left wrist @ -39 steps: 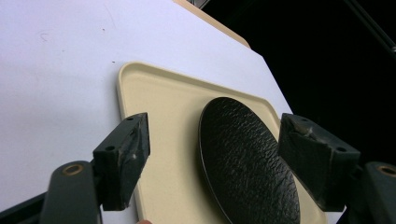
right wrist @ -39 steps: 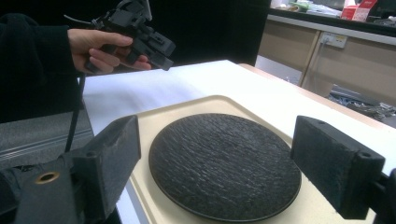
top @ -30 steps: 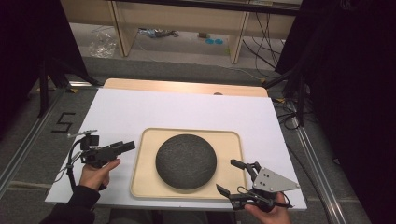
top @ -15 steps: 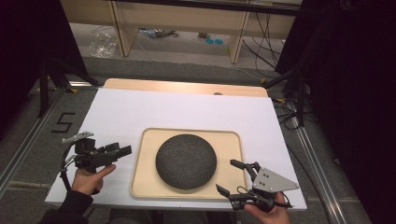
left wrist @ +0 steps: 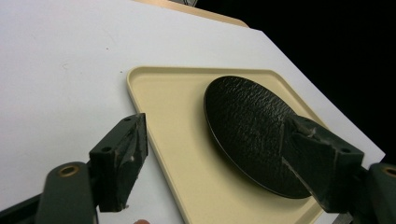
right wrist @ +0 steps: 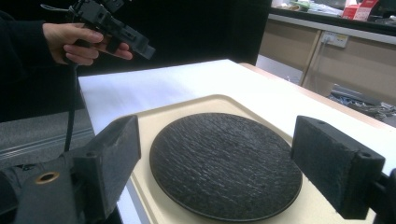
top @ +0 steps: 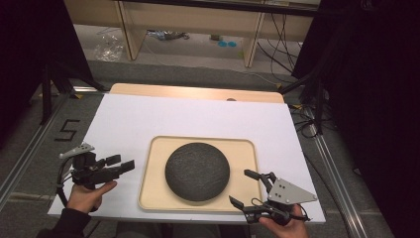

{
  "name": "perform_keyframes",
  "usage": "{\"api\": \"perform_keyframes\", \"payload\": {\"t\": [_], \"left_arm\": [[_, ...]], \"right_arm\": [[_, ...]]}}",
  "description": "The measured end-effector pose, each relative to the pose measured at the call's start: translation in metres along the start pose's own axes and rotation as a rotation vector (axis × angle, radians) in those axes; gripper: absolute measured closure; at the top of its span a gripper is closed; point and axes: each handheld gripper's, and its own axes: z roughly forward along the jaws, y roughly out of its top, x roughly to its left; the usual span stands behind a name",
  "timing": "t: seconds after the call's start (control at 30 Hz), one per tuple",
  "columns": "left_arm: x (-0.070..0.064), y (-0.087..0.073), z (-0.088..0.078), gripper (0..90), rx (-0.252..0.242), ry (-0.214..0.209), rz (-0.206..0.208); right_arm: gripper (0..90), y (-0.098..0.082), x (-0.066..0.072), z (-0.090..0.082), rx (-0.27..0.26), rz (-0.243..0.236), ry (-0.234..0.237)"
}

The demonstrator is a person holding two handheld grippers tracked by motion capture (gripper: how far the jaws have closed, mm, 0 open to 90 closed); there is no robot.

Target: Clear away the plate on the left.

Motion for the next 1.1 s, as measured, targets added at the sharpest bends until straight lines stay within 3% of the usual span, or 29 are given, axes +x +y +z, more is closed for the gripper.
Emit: {"api": "perform_keyframes", "payload": {"t": [0.2, 0.23, 0.27, 0.7, 0.9, 1.1], "left_arm": [[-0.004, -0.003, -0.004, 23.3, 0.016, -0.003, 0.043], [-0.005, -0.004, -0.005, 23.4, 0.019, -0.001, 0.045], [-0.005, -0.004, -0.006, 23.3, 0.013, -0.005, 0.047], [-0.011, -0.015, -0.016, 23.3, 0.033, 0.002, 0.072], [-0.017, -0.019, -0.018, 23.4, 0.033, -0.017, 0.067], [-0.026, -0.023, -0.021, 23.3, 0.042, -0.031, 0.091]], "right_arm": [[17.0, 0.001, 0.000, -0.002, 0.028, -0.003, -0.009], [17.0, 0.000, 0.000, 0.000, 0.005, -0.001, -0.002], [17.0, 0.001, 0.000, -0.002, 0.024, -0.002, -0.004], [17.0, 0.001, 0.001, -0.001, 0.019, -0.006, -0.004], [17.0, 0.001, 0.000, -0.002, 0.024, -0.003, -0.005], [17.0, 0.000, 0.000, -0.001, 0.022, -0.006, 0.000]]}}
